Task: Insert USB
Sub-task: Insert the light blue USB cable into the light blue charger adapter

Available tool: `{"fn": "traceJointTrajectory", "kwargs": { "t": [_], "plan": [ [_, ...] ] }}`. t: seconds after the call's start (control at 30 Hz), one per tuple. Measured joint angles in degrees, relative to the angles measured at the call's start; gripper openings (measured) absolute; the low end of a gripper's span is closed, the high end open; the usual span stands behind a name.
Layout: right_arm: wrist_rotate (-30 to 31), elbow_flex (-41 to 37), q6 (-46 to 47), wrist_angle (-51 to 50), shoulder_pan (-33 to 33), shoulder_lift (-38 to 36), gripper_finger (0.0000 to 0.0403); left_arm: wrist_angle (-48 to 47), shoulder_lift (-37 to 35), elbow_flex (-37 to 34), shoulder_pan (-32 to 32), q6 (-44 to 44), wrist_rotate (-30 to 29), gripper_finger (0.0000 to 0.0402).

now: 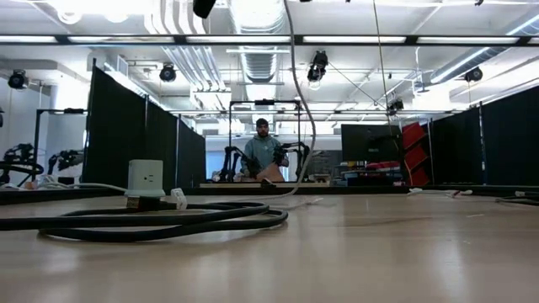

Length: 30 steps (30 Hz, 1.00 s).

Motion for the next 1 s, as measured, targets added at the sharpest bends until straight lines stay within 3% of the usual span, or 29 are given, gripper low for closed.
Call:
{"fn": "traceJointTrajectory", "kwargs": {
  "t": [0.33, 0.5, 1.0],
  "plan": [
    [0.57, 0.0, 5.15, 1.95, -0.31, 0.0, 0.0017, 6.5, -0.75, 0.02, -1.71, 8.19, -0.01, 0.0195],
    [0.7, 0.0, 5.86, 6.67, -0.31, 0.0, 0.0017, 6.4, -0.77, 0.02, -2.51, 8.83, 0.1, 0.0195],
    [1.05, 0.0, 6.04, 6.84, -0.31, 0.0, 0.0017, 10.35, -0.79, 0.02, -2.63, 12.74, 0.13, 0.0195]
  ]
}}
